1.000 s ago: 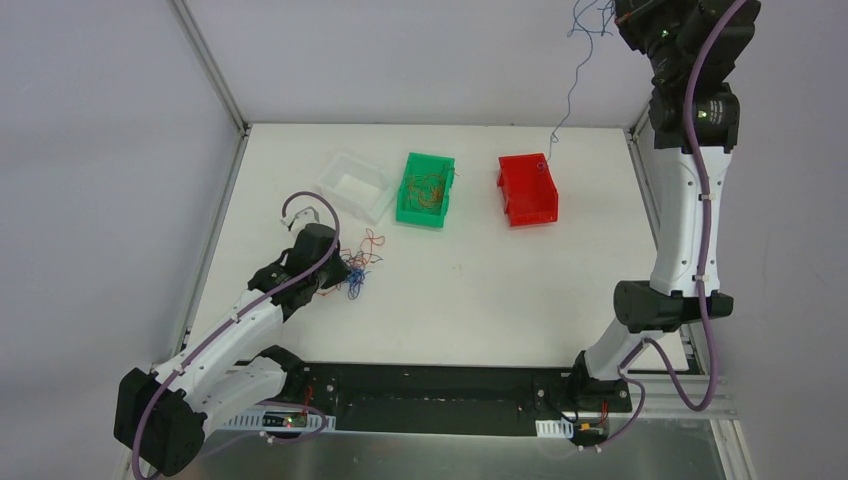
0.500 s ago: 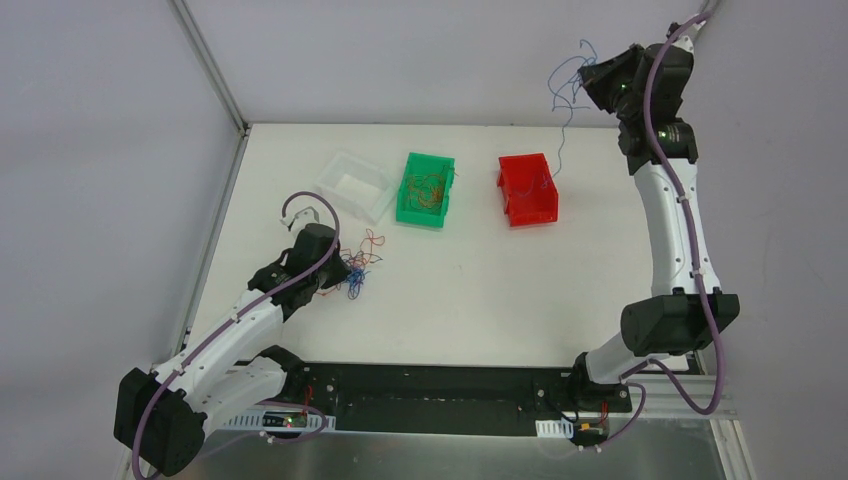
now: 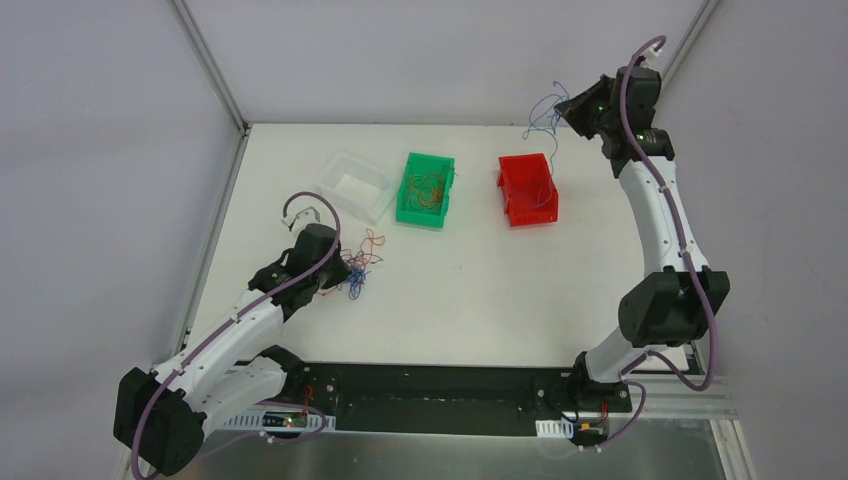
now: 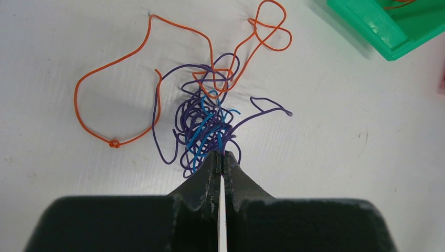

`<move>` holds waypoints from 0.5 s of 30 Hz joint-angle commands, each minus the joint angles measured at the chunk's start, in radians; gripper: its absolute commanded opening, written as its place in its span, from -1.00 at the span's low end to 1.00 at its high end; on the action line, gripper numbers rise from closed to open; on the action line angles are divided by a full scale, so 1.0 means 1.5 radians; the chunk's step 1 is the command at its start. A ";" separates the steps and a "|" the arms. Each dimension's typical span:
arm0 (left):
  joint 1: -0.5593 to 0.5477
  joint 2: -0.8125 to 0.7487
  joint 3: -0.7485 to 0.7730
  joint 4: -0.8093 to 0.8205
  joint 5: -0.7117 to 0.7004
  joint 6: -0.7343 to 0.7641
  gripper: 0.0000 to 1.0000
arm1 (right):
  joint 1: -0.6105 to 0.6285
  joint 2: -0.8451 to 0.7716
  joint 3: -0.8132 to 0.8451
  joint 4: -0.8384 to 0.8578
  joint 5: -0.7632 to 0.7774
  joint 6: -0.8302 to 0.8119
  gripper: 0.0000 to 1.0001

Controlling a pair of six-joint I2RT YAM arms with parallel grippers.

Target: Untangle the cables

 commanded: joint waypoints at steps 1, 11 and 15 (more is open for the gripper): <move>-0.006 -0.004 0.023 0.017 -0.003 -0.004 -1.00 | 0.006 0.009 -0.056 -0.031 -0.020 -0.018 -1.00; -0.007 -0.003 0.026 0.017 -0.004 0.000 -1.00 | 0.011 0.066 -0.139 -0.079 -0.026 -0.053 -1.00; -0.007 -0.003 0.024 0.017 -0.005 -0.001 -1.00 | 0.013 0.119 -0.130 -0.090 -0.015 -0.064 -1.00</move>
